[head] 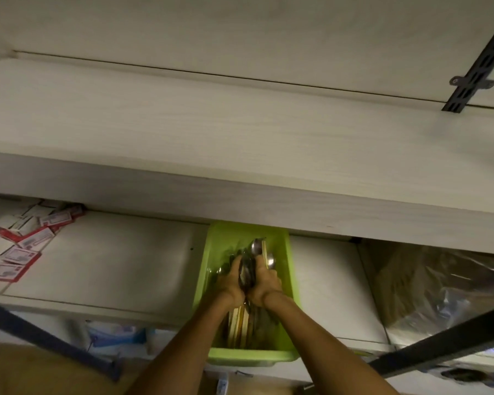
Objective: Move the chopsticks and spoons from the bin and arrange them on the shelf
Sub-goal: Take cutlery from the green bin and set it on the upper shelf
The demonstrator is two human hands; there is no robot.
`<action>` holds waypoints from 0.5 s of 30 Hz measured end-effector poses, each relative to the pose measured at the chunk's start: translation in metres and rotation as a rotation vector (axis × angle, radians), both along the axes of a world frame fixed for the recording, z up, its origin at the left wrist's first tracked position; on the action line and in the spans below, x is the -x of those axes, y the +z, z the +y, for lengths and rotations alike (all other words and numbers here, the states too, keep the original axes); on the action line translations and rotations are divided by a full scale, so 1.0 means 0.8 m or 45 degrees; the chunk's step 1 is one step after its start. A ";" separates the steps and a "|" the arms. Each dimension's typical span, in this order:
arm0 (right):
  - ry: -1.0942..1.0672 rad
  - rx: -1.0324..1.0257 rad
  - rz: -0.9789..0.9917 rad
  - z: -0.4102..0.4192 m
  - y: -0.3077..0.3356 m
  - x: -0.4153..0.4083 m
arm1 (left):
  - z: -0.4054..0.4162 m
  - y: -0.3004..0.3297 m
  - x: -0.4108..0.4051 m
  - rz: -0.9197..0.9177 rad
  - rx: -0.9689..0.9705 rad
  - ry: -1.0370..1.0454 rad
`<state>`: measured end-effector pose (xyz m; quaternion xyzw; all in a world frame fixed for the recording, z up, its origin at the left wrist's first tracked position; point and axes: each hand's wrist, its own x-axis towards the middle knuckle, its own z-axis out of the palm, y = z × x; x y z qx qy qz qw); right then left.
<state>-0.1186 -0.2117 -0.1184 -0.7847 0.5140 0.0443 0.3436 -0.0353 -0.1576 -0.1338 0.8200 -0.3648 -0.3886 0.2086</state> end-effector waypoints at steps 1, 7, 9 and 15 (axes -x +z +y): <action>0.001 -0.006 -0.019 0.000 0.003 0.000 | 0.001 0.000 -0.001 -0.003 0.017 0.029; -0.129 -0.094 -0.256 -0.006 0.016 0.012 | -0.002 0.008 0.004 0.194 0.184 0.043; -0.130 -0.083 -0.288 -0.006 0.020 0.015 | -0.004 0.011 0.007 0.296 0.199 0.072; -0.028 0.068 -0.065 0.001 0.021 0.010 | -0.001 0.003 0.010 0.232 0.106 0.096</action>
